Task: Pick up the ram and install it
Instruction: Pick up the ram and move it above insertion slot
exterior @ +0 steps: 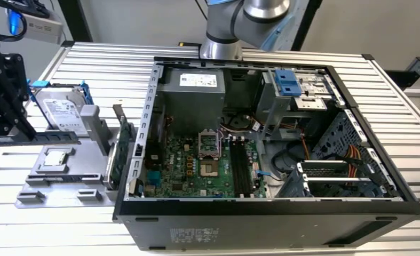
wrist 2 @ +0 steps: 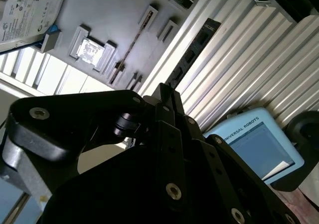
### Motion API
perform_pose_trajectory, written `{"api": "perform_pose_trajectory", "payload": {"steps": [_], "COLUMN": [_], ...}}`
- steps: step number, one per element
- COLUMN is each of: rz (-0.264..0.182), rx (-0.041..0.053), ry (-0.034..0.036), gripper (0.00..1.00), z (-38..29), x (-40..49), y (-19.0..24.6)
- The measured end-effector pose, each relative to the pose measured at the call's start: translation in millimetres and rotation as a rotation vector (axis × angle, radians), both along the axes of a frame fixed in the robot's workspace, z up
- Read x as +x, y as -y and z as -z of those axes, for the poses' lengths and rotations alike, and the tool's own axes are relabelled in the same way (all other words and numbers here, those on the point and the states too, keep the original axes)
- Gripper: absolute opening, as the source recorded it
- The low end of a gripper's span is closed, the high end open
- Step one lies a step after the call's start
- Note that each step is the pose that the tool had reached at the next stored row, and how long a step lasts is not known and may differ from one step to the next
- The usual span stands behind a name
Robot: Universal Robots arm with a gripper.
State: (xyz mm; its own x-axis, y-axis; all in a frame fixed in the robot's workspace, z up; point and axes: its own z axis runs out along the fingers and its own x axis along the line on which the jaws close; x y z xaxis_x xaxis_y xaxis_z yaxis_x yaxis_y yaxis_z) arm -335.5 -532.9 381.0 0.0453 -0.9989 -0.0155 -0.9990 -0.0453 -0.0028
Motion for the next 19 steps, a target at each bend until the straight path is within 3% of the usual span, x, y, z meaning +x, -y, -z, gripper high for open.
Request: {"api": "perform_pose_trajectory", "payload": {"steps": [19], "rz": [0.000], "rx": [0.0000], "ry": [0.0001], "gripper": [0.00], "z": [0.0], "x": [7.0], "y": [0.0]}}
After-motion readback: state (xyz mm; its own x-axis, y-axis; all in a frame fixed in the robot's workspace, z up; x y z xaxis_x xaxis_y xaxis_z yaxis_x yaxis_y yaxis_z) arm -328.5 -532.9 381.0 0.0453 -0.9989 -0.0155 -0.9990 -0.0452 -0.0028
